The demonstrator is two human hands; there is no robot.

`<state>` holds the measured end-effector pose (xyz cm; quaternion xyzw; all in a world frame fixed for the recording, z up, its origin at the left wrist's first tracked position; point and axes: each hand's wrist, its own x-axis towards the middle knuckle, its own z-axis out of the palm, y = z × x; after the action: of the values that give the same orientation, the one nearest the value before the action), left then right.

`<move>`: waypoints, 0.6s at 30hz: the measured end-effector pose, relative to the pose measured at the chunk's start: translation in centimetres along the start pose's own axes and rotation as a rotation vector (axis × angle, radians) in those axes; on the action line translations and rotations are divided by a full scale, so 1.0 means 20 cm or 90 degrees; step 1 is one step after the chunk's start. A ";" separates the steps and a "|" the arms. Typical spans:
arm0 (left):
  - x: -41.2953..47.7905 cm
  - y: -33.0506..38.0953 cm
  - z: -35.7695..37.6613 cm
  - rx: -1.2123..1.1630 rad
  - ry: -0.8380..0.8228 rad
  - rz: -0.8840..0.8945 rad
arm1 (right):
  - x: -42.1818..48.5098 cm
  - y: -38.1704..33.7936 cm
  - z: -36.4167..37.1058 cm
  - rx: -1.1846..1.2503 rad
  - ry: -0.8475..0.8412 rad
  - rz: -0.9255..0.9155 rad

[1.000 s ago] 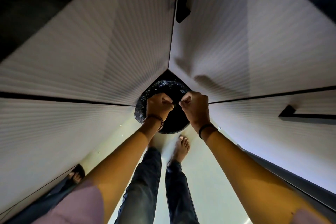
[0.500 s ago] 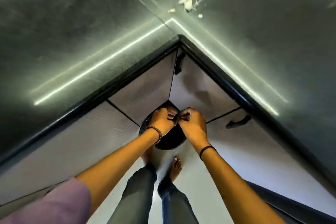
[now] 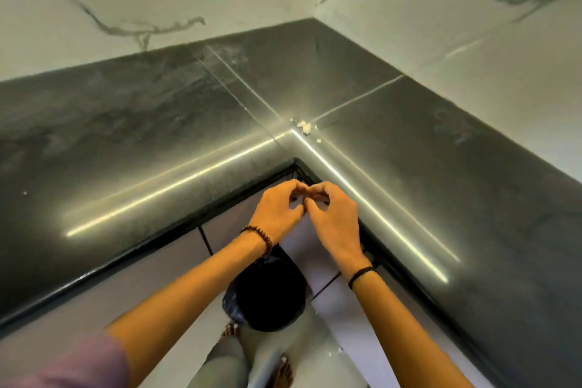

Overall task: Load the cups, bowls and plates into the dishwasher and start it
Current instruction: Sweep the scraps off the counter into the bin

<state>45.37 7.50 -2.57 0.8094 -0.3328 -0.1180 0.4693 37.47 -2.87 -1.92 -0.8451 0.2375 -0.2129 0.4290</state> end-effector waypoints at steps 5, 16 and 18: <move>0.14 0.07 -0.08 0.085 0.052 0.047 | 0.18 -0.03 -0.05 -0.084 0.013 -0.088; 0.44 -0.10 -0.12 0.408 -0.105 -0.126 | 0.36 0.11 0.05 -0.433 -0.171 0.067; 0.51 -0.14 -0.13 0.416 -0.110 -0.114 | 0.43 0.11 0.09 -0.457 -0.177 0.066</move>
<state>55.50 3.64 -2.37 0.9300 -0.3189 -0.1136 0.1431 44.84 -7.87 -3.36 -0.9491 0.2790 0.0223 0.1441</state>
